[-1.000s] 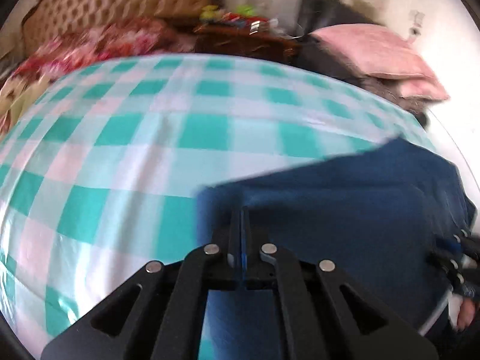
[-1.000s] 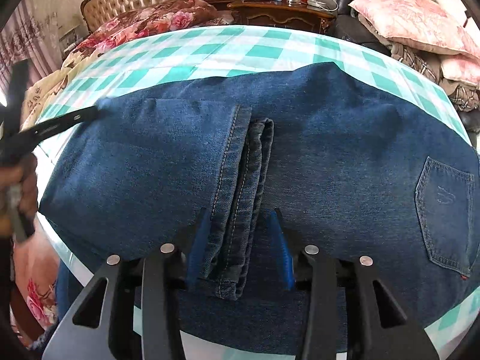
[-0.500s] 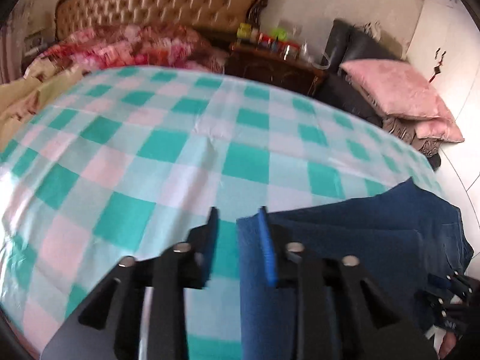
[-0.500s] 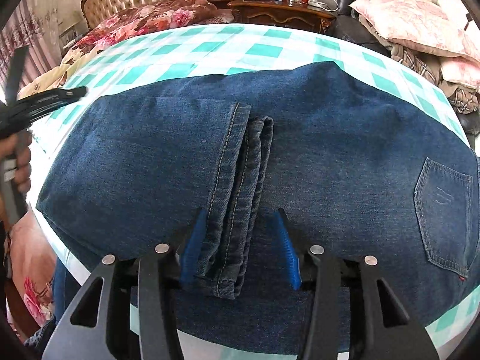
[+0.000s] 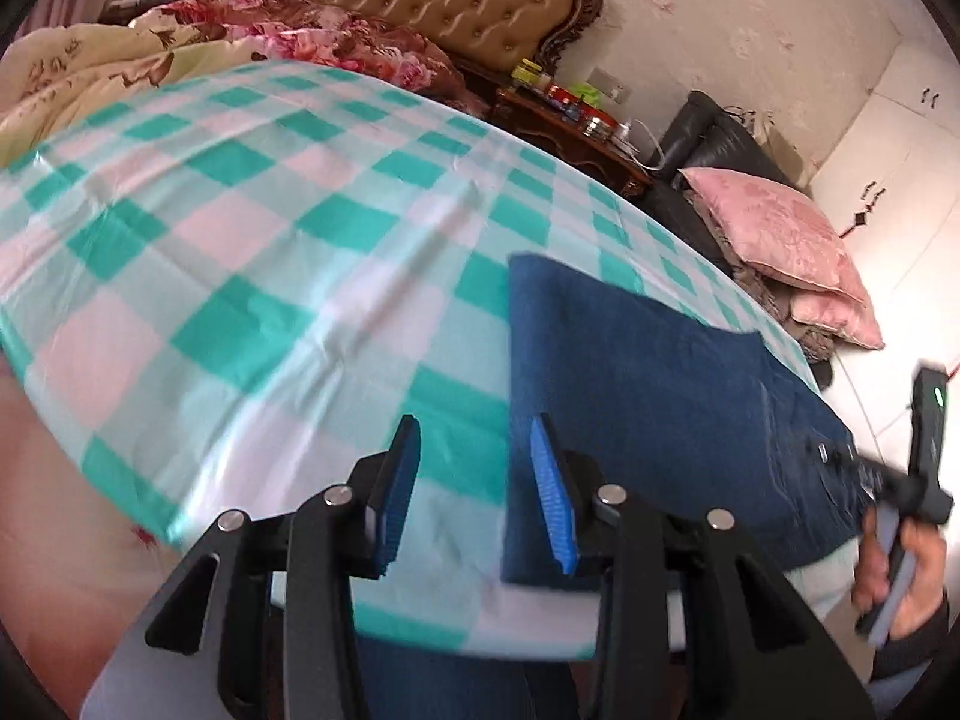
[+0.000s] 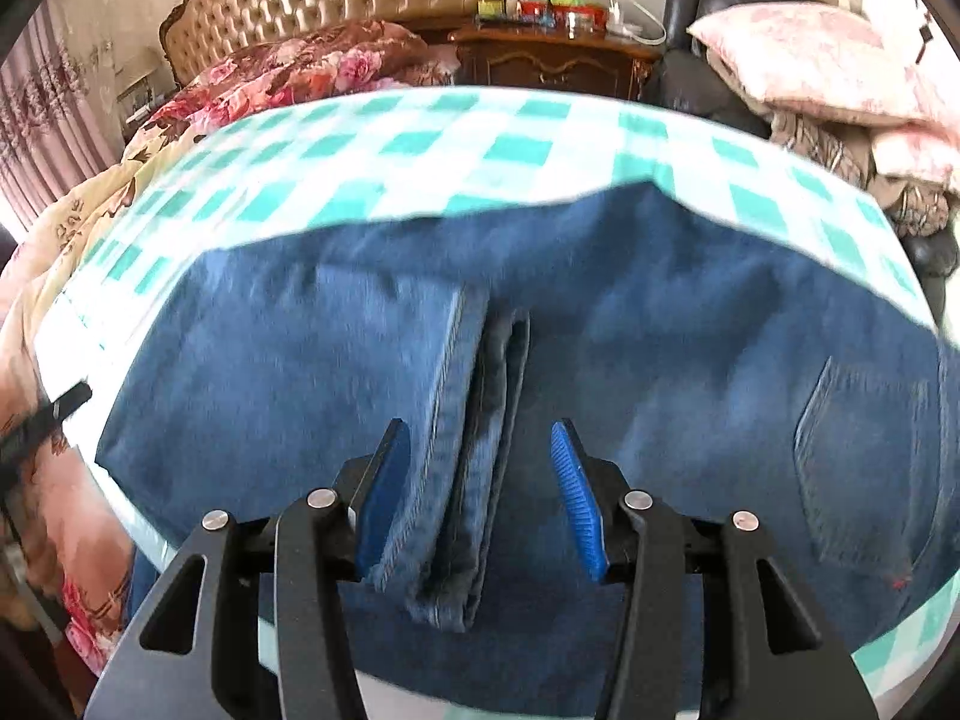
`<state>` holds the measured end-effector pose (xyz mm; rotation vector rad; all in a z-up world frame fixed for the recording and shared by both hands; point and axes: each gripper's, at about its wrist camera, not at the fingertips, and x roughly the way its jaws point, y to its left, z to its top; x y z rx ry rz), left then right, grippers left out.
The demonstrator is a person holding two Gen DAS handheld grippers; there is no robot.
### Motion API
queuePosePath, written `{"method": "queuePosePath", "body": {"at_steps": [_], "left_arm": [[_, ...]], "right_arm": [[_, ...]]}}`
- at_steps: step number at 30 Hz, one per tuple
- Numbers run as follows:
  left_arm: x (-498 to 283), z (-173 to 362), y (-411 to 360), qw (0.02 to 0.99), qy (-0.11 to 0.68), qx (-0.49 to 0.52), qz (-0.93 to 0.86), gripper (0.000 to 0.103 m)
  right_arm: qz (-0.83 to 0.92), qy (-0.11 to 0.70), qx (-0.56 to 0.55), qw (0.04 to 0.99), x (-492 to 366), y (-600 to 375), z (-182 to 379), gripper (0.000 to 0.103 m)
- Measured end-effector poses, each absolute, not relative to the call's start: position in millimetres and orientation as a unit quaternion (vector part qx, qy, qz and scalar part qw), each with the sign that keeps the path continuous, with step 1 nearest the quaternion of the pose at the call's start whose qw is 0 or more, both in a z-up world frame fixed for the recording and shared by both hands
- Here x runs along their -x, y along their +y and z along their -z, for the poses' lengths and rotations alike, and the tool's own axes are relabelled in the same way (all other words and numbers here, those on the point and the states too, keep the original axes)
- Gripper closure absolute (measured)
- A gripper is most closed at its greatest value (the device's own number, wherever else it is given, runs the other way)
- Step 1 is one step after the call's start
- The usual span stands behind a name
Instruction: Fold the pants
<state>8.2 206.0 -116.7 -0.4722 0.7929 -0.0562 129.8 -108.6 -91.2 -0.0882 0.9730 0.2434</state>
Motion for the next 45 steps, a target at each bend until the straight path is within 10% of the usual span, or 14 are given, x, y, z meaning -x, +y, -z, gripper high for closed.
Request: {"method": "queuePosePath", "body": {"at_steps": [45], "left_arm": [[-3.6,135.1,166.1,0.891,0.41,0.19,0.051,0.067]], "right_arm": [[-0.06,0.452,0.102,0.884,-164.5,-86.5,126.7,0.057]]}}
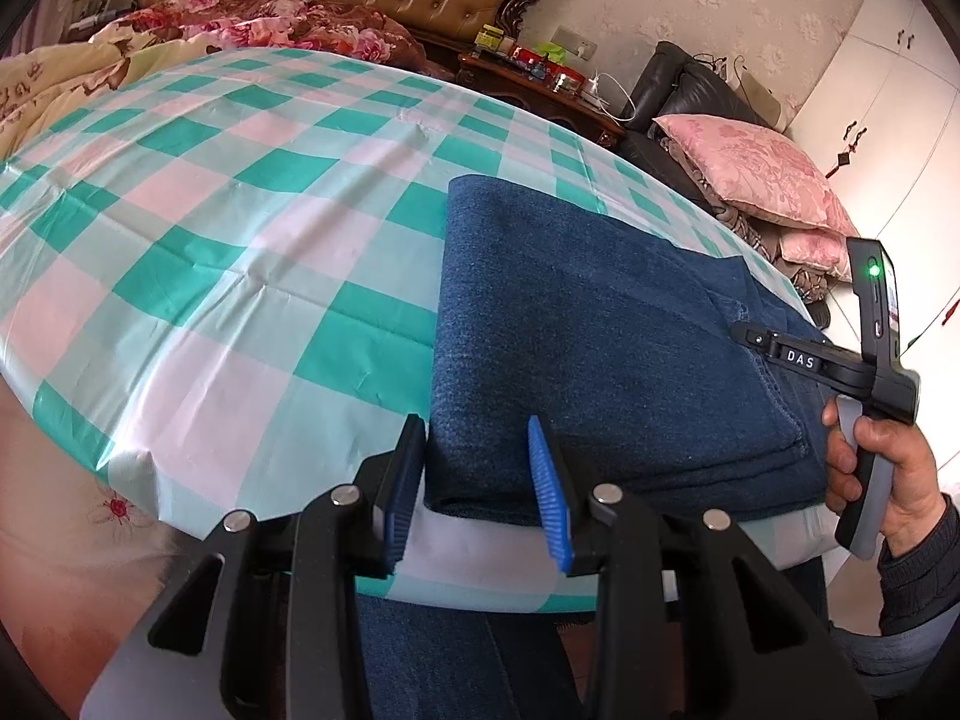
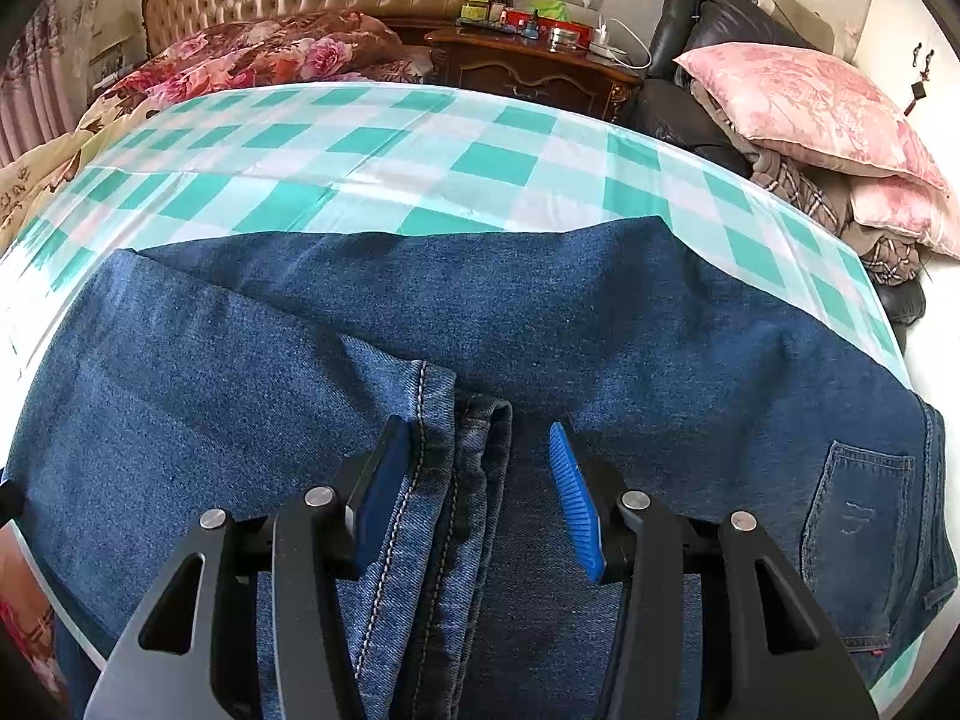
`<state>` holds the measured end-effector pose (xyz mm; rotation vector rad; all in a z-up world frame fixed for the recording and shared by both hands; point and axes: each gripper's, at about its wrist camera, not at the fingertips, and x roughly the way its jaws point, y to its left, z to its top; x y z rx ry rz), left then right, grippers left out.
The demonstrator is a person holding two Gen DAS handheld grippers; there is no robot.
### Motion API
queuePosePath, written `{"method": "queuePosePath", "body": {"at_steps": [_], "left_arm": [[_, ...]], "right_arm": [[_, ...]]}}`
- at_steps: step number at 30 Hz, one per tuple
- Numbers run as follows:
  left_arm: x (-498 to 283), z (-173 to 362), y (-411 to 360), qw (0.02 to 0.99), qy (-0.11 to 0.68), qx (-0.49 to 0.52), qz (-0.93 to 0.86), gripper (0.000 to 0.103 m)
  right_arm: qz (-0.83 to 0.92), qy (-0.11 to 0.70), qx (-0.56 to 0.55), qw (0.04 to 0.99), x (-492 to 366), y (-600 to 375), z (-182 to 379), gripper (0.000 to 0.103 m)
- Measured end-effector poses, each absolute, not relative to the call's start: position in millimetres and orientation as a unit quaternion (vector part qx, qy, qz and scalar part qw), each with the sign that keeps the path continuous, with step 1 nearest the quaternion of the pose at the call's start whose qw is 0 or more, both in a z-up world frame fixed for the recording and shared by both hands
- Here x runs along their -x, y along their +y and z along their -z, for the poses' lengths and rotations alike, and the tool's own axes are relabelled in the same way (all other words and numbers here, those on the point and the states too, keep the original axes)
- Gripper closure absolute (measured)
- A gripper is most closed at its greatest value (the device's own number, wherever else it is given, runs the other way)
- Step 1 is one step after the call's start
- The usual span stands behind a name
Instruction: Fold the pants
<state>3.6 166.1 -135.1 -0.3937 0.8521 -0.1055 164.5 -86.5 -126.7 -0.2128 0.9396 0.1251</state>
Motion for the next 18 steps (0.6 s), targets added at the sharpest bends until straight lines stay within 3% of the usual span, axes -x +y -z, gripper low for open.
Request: {"method": "queuePosePath", "body": {"at_steps": [5,7,10,18], "left_arm": [[-0.7,127.0,173.6,0.894,0.388,0.219,0.051,0.067],[-3.3,125.5,172.1,0.896,0.388,0.213,0.048,0.061],[-5.1,124.0,165.1,0.899,0.388,0.198,0.049,0.059],[-11.9,131.9,145.0,0.903,0.418,0.096,0.022,0.058]], "right_arm": [[-0.06,0.449,0.104,0.885,-164.0,-85.9,126.8,0.056],[-0.059,0.447,0.106,0.886,-163.8,-85.2,126.7,0.056],[-0.059,0.447,0.106,0.886,-163.6,-85.3,126.9,0.056],[-0.062,0.43,0.081,0.897,-142.2,-89.9,101.4,0.056]]}}
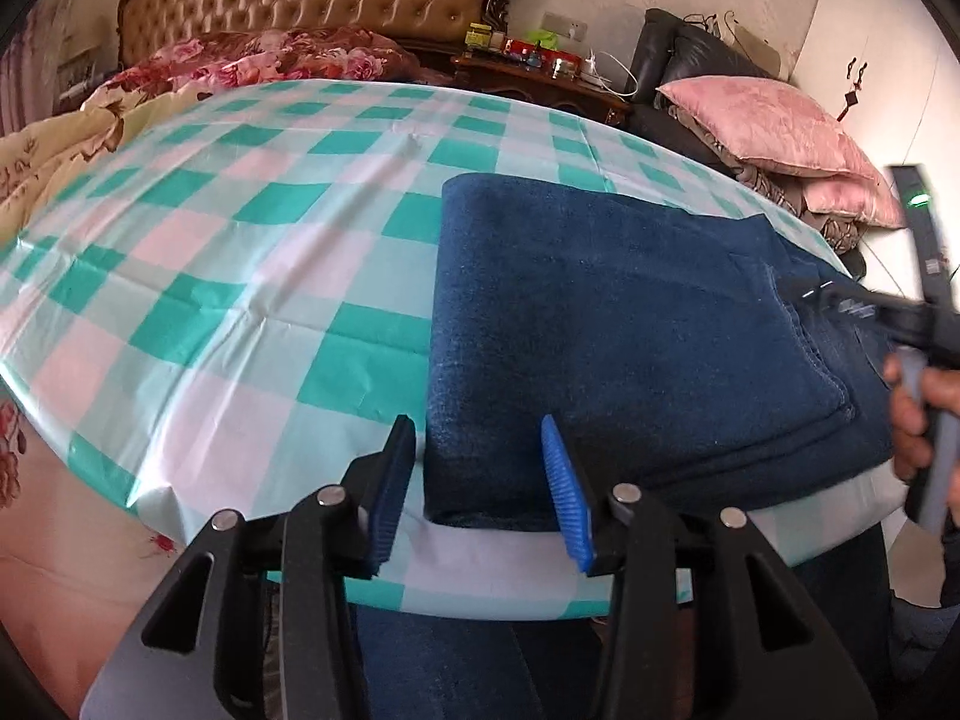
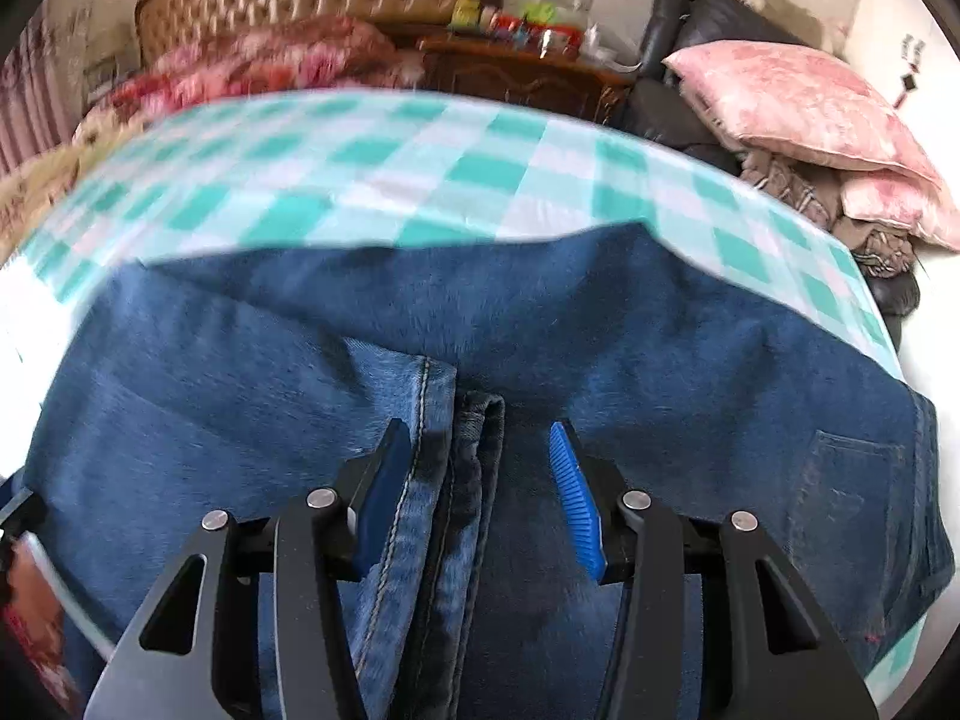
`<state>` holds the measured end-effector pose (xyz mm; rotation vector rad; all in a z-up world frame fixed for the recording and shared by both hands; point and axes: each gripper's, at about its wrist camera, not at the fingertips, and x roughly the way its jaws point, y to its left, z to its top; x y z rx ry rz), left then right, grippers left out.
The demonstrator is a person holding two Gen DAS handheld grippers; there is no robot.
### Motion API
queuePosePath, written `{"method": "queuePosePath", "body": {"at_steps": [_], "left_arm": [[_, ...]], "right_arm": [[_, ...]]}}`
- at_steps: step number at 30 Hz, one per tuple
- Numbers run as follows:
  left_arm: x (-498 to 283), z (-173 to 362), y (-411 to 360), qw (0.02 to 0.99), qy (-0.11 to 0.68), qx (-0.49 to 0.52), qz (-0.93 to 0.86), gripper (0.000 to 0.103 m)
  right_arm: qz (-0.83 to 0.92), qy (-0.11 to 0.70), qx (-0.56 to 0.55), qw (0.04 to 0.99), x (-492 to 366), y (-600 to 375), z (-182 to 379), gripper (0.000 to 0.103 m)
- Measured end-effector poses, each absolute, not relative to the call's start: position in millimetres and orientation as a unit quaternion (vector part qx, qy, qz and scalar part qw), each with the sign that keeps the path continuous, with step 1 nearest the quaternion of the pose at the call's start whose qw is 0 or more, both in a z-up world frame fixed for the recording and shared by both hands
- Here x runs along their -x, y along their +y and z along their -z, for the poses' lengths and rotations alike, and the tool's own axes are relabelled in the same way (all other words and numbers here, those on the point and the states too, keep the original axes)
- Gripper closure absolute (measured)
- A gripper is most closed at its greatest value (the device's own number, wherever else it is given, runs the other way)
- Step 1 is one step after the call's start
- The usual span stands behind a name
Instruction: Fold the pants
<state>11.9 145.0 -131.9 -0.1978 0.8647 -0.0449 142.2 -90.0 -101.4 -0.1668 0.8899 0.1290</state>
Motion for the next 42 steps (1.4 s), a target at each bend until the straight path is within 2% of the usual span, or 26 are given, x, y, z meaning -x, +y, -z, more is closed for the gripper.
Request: {"method": "queuePosePath", "body": {"at_steps": [2,4,7,12,19,21,24,28,32,38,42], "left_arm": [[-12.1,125.0,146.4,0.907,0.411,0.088,0.018,0.064],[-15.5,112.2,145.2,0.915,0.395,0.076,0.02,0.079],[-38.4,93.2,135.9,0.921,0.384,0.055,0.037,0.087],[-93.8,82.2,106.1,0.92,0.384,0.015,0.073,0.087],[-153.4,121.1,100.3,0.884,0.464,0.016,0.054,0.086],[-146.1,120.6,107.3,0.888,0.455,0.036,0.054,0.085],[-116.2,111.6,125.6,0.899,0.432,0.066,0.039,0.072],[-60.4,113.3,158.0,0.894,0.425,0.144,0.017,0.072],[-19.4,121.1,165.6,0.884,0.432,0.175,0.017,0.072],[-6.4,131.5,165.0,0.878,0.434,0.198,0.026,0.071],[-6.5,134.9,170.6,0.875,0.427,0.224,0.04,0.072]], "right_arm": [[-0.077,0.421,0.073,0.901,-126.4,-89.8,90.9,0.058],[-0.085,0.428,0.077,0.897,-116.0,-87.8,93.0,0.063],[-0.078,0.457,0.084,0.882,-115.6,-87.8,112.3,0.07],[-0.076,0.47,0.076,0.876,-116.2,-91.3,124.0,0.071],[-0.076,0.465,0.082,0.878,-114.4,-89.9,125.3,0.071],[-0.076,0.465,0.081,0.878,-113.7,-90.4,125.3,0.071],[-0.077,0.464,0.081,0.879,-114.2,-90.4,125.8,0.071],[-0.077,0.461,0.083,0.88,-114.1,-89.8,125.9,0.07],[-0.075,0.459,0.086,0.881,-113.7,-88.5,126.3,0.07],[-0.067,0.464,0.102,0.877,-114.6,-83.3,125.7,0.07],[-0.059,0.481,0.116,0.867,-119.7,-79.9,121.7,0.063]]}}
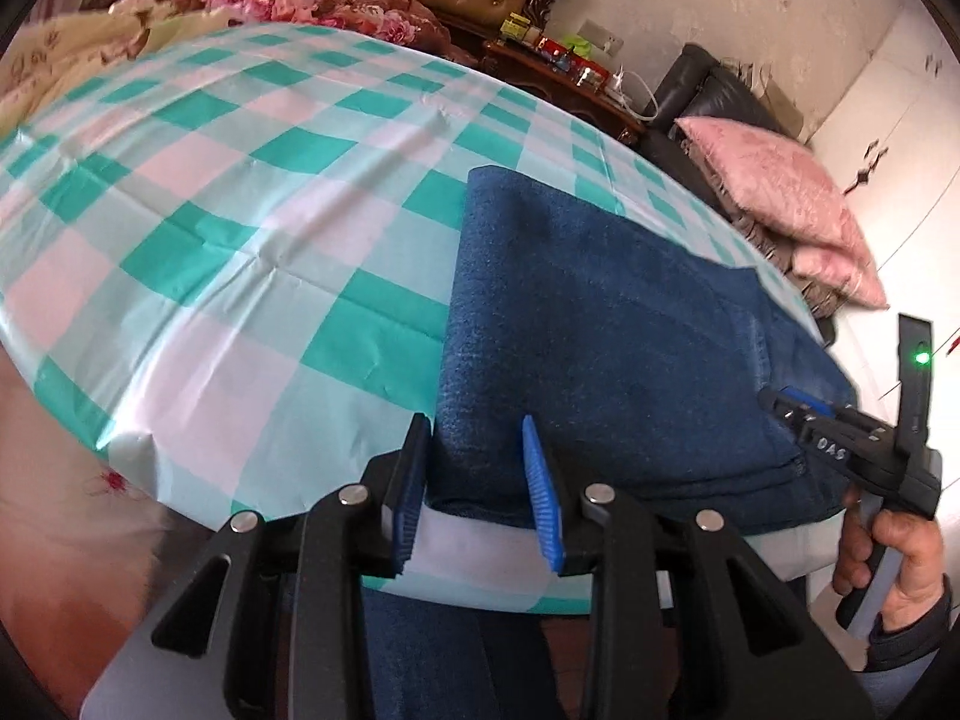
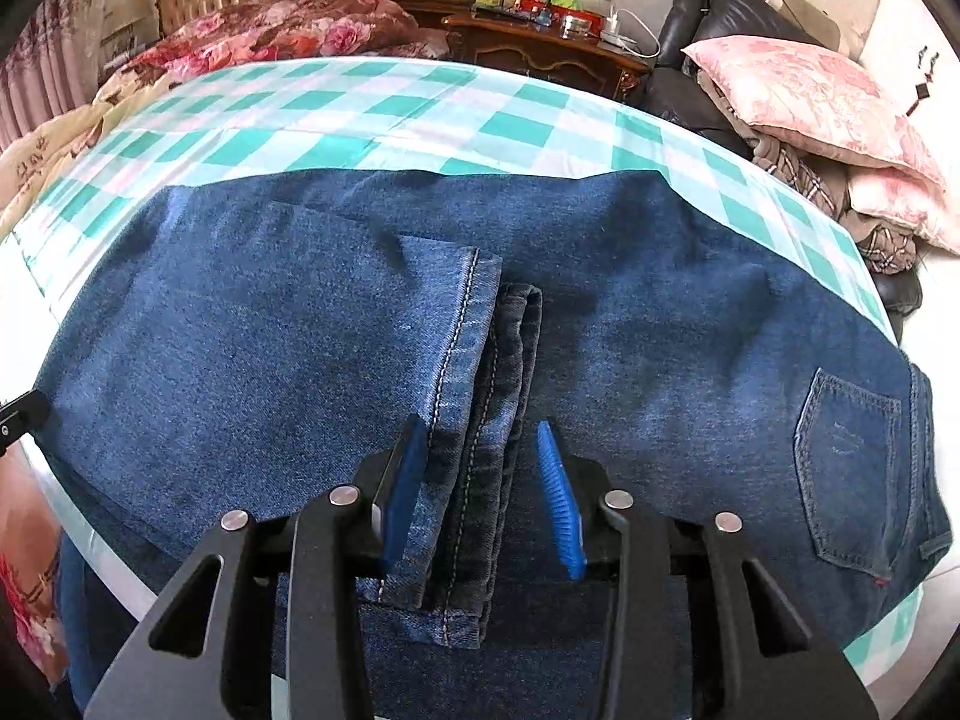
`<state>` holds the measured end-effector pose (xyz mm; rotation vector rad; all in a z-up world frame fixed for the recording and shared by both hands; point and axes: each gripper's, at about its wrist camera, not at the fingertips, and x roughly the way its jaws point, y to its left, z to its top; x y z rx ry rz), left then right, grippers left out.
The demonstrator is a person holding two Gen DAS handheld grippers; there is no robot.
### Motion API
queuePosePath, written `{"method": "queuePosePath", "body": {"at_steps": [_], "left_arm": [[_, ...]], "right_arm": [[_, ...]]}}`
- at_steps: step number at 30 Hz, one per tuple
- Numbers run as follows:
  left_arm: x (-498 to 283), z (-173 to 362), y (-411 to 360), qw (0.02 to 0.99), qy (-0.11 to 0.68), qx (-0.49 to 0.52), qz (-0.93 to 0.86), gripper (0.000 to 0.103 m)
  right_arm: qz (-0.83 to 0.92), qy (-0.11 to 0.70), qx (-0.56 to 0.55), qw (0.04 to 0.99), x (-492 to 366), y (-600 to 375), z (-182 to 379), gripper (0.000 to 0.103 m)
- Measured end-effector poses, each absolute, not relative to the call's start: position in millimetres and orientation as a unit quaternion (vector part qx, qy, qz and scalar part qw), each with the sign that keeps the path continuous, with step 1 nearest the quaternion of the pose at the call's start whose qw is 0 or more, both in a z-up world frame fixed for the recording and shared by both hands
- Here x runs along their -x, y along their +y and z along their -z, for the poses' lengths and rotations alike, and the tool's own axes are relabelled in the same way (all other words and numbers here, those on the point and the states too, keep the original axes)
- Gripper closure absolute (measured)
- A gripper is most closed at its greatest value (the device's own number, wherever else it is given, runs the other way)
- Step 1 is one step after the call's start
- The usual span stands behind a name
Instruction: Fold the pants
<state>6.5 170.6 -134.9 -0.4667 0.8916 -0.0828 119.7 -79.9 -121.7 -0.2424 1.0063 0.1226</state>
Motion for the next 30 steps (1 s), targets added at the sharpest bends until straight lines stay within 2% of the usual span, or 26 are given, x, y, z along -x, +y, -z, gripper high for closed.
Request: {"method": "queuePosePath", "body": {"at_steps": [2,5,6,9,15,23,24,26,27,29,30], "left_arm": [[-5.5,136.8,175.3,0.872,0.423,0.242,0.049,0.072],[-3.9,139.1,179.5,0.869,0.417,0.258,0.061,0.077],[-3.8,138.6,180.2,0.869,0.415,0.26,0.065,0.082],[-2.7,131.9,179.6,0.874,0.404,0.26,0.071,0.087],[1.9,107.5,161.0,0.899,0.382,0.205,0.057,0.089],[6.1,85.3,138.5,0.92,0.362,0.142,0.042,0.091],[6.2,84.3,138.7,0.921,0.36,0.144,0.044,0.091],[7.2,82.0,139.6,0.921,0.355,0.151,0.047,0.091],[7.1,81.8,140.4,0.921,0.355,0.155,0.048,0.091],[6.4,84.7,144.1,0.918,0.355,0.173,0.043,0.09],[6.4,87.2,147.6,0.915,0.356,0.189,0.037,0.085]], "right_arm": [[-0.053,0.485,0.113,0.865,-123.9,-77.5,109.1,0.06],[-0.083,0.464,0.128,0.873,-128.3,-54.4,81.1,0.043],[-0.1,0.464,0.128,0.871,-130.4,-45.4,75.1,0.039],[-0.157,0.485,0.129,0.851,-144.3,-4.8,61.2,0.038],[-0.231,0.537,0.13,0.801,-171.5,84.2,55.5,0.038],[-0.235,0.584,0.178,0.756,-191.3,162.3,98.9,0.039],[-0.233,0.583,0.187,0.755,-193.3,165.3,103.5,0.039],[-0.212,0.576,0.209,0.761,-196.5,167.0,114.2,0.056],[-0.207,0.578,0.208,0.761,-198.2,165.8,118.1,0.069],[-0.209,0.572,0.206,0.766,-197.5,160.1,119.3,0.078],[-0.209,0.568,0.204,0.769,-196.4,157.1,118.2,0.082]]}}
